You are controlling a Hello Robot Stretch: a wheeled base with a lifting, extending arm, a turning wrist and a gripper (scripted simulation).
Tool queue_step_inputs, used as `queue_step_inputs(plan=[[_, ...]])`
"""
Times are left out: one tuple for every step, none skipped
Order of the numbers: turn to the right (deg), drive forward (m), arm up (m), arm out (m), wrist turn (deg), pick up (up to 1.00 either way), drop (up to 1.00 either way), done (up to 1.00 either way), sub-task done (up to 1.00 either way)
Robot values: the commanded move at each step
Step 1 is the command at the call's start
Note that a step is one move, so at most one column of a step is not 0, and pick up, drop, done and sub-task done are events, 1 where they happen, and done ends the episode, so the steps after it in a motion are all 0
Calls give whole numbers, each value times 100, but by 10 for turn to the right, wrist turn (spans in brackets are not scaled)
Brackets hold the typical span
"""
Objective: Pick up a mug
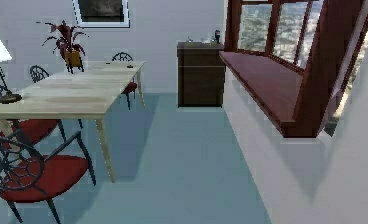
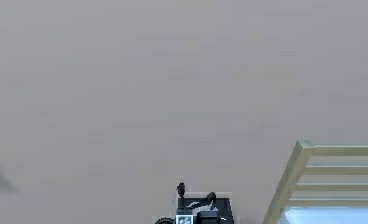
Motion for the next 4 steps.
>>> queue_step_inputs(plan=[[0, 0, -30, 0, 0, 0, 0, 0, 0], [0, 0, 0, 0, 0, 100, 0, 0, 0], [0, 0, 10, 0, 0, 0, 0, 0, 0], [0, 0, 0, 0, 0, 0, 0, 100, 0]])
